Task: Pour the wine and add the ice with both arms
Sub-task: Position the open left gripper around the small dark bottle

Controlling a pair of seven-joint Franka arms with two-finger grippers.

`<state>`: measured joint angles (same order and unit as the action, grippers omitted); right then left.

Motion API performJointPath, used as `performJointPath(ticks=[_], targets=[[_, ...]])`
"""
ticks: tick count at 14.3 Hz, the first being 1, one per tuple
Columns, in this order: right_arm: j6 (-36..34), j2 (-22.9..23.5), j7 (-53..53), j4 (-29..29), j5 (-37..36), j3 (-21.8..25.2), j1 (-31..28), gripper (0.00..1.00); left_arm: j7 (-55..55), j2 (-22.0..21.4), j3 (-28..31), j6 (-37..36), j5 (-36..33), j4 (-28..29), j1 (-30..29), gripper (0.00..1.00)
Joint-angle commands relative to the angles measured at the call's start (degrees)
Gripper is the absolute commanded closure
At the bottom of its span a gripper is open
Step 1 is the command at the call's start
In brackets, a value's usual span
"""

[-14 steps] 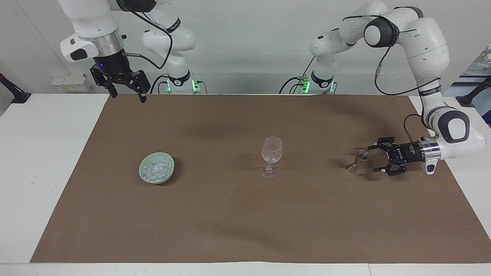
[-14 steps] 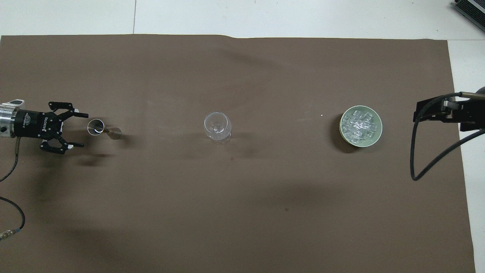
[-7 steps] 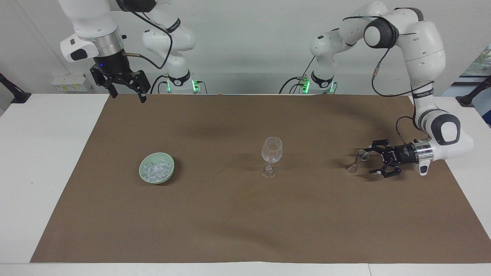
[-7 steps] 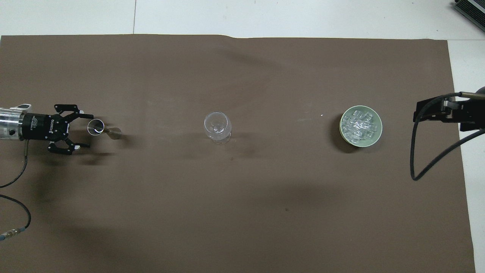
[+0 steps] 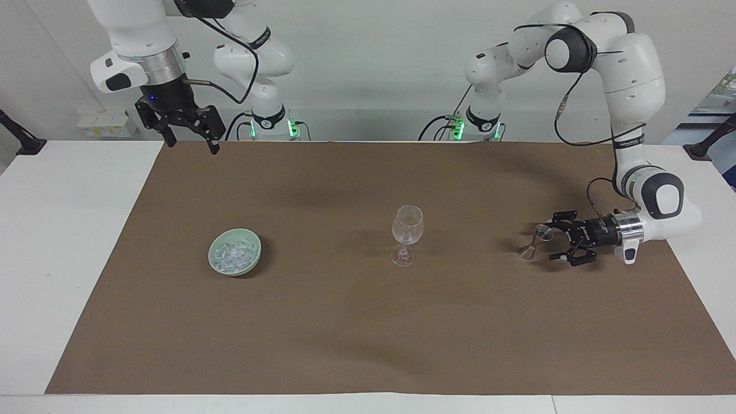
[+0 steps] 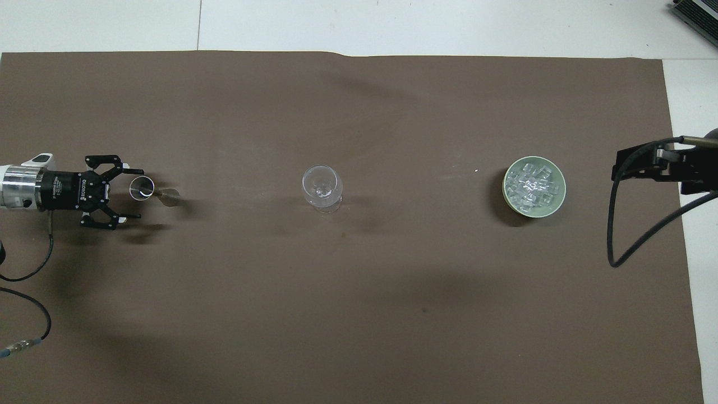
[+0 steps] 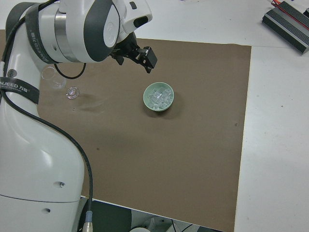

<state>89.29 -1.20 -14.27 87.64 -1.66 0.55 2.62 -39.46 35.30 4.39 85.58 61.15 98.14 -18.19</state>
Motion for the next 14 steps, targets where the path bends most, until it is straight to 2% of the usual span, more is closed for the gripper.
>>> performJointPath(ticks=[1,14], targets=[[-0.6,-0.7,0.2,0.7,1.1,0.0,-0.5,0.0,1.1,-0.7,0.5,0.3,1.9,1.9,1.0,0.0],[-0.6,-0.6,0.2,0.7,1.1,0.0,-0.5,0.0,1.8,-0.9,0.4,0.0,4.1,2.9,1.8,0.0]])
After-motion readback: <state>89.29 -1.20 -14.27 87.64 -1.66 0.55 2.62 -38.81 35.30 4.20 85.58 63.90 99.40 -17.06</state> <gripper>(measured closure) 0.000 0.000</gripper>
